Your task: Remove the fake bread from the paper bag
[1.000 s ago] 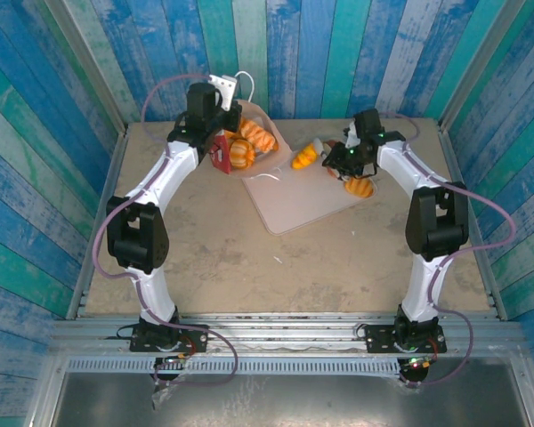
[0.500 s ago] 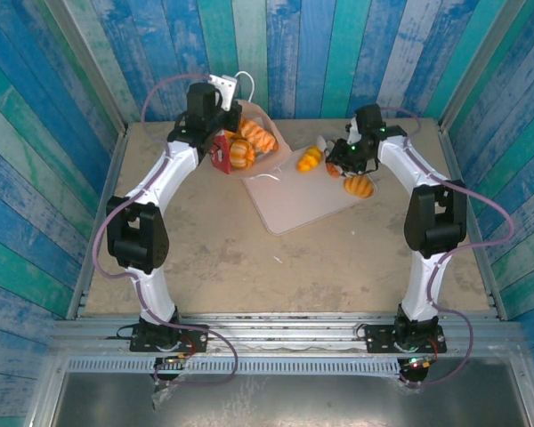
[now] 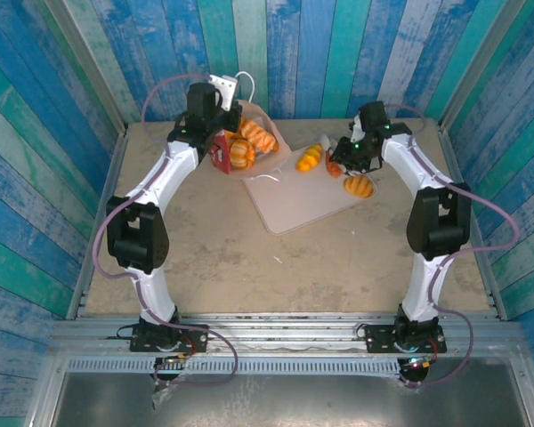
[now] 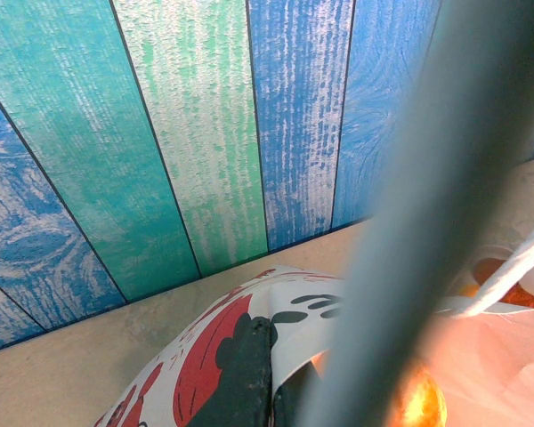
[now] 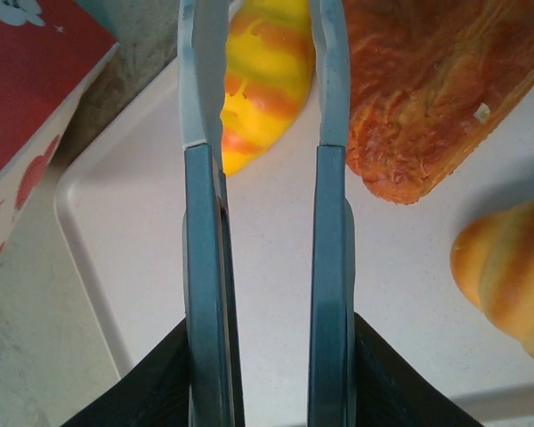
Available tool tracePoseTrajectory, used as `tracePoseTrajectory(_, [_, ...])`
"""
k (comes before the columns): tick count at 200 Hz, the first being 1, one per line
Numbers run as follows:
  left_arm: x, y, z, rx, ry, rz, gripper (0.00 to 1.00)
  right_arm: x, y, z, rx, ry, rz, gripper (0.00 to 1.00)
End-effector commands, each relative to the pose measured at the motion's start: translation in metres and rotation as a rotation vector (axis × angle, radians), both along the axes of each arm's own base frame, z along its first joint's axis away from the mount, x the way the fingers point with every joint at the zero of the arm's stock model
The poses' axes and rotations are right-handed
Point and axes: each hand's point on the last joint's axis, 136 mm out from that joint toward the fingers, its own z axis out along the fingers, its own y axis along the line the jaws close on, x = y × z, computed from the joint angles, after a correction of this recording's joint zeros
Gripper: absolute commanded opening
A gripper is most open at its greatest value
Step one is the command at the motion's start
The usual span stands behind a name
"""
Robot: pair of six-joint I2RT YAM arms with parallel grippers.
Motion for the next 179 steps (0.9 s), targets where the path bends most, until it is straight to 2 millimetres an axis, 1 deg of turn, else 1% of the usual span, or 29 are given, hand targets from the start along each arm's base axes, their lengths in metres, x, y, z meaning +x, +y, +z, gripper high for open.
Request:
tracePoseTrajectory(1, [0.004,-0.008,-0.007,-0.017,0.007,-0.02,0.0,-0.011,0.004,0.053,0.025,-0.104,0.025,0.41])
tracePoseTrajectory(40, [0.004,-0.007,-0.008,-0.014,0.012,-0.016,0.0,-0.034,0.017,0.097,0.014,-0.181,0.072,0.41])
tracePoseTrajectory(66, [0.003,-0.007,-0.007,-0.015,0.012,-0.017,0.0,-0.052,0.032,0.129,-0.05,-0.255,0.132,0.41])
tracePoseTrajectory(87, [0.004,-0.006,-0.007,-0.015,0.013,-0.014,0.0,-0.065,0.047,0.147,-0.101,-0.308,0.183,0.41])
tracePoseTrajectory(109, [0.003,-0.007,-0.009,-0.022,0.017,-0.017,0.0,-0.075,0.063,0.16,-0.151,-0.356,0.232,0.41])
tracePoseTrajectory(142, [0.003,-0.007,-0.009,-0.028,0.016,-0.016,0.0,-0.093,0.093,0.179,-0.231,-0.431,0.343,0.42])
tracePoseTrajectory(156, [0.003,-0.007,-0.009,-0.031,0.015,-0.015,0.0,-0.1,0.104,0.181,-0.261,-0.434,0.385,0.42])
tracePoseTrajectory(163, [0.003,-0.007,-0.009,-0.031,0.016,-0.015,0.0,-0.099,0.104,0.181,-0.271,-0.43,0.391,0.42])
tracePoseTrajectory(165, [0.003,-0.007,-0.009,-0.031,0.016,-0.015,0.0,-0.105,0.113,0.181,-0.268,-0.43,0.415,0.42])
tracePoseTrajectory(167, [0.003,-0.007,-0.009,-0.033,0.015,-0.015,0.0,-0.107,0.117,0.18,-0.268,-0.428,0.427,0.42])
tracePoseTrajectory(179, [0.003,-0.007,-0.009,-0.034,0.016,-0.015,0.0,-0.11,0.125,0.177,-0.277,-0.415,0.456,0.42])
